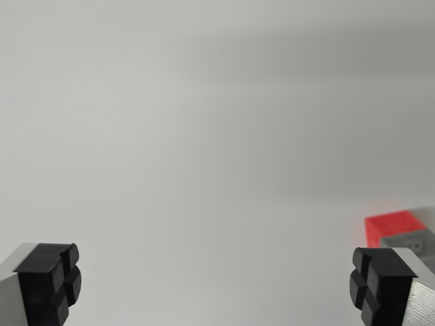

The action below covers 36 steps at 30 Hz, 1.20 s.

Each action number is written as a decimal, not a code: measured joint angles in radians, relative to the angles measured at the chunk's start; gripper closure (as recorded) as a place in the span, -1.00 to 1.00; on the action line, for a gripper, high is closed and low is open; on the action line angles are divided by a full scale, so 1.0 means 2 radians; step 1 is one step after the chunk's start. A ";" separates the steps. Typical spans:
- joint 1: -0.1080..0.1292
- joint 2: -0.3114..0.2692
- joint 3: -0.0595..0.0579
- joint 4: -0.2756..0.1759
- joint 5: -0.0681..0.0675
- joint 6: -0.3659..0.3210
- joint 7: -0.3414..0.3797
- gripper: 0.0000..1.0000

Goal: Destack cube

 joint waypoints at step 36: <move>-0.015 -0.019 -0.020 -0.074 0.000 0.052 -0.067 -1.00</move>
